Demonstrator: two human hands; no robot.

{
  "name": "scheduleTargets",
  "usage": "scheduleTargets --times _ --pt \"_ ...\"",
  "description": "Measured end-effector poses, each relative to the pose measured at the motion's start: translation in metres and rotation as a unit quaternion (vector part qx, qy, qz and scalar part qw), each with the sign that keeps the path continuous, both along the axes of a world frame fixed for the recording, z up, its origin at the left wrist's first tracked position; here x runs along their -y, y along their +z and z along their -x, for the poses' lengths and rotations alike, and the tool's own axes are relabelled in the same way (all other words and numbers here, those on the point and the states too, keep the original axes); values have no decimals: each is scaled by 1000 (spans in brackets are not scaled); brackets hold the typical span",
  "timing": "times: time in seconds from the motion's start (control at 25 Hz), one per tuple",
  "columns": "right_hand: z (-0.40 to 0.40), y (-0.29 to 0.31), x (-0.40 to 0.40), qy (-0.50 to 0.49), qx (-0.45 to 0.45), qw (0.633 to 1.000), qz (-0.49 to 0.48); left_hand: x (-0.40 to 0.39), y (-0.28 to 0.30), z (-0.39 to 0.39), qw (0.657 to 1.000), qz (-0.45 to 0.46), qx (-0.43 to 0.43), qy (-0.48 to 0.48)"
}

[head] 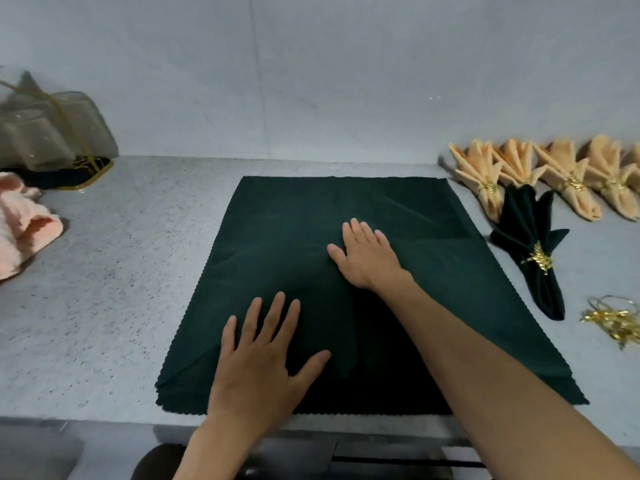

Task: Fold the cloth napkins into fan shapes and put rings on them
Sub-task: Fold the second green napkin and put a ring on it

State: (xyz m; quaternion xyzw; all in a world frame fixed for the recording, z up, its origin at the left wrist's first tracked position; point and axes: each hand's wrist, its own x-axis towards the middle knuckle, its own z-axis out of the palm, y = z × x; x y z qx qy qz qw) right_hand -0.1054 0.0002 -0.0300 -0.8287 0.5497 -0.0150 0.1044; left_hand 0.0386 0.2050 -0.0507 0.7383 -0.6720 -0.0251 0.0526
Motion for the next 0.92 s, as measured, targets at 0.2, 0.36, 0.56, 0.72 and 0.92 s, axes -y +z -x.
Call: scheduleTargets --times 0.2,0.36,0.56,0.72,0.92 --pt "80 10 17 19 3 990 138 -1 8 4 1000 6 9 8" --pt "139 49 31 -16 -184 981 64 -2 15 8 999 -22 22 17" --pt "146 61 47 8 -254 965 66 -3 17 9 1000 -25 -1 15" --pt "156 69 31 -66 -165 979 102 -4 19 9 1000 -16 -3 17" --pt "121 45 -58 -125 120 961 216 -2 17 8 1000 -12 -5 16"
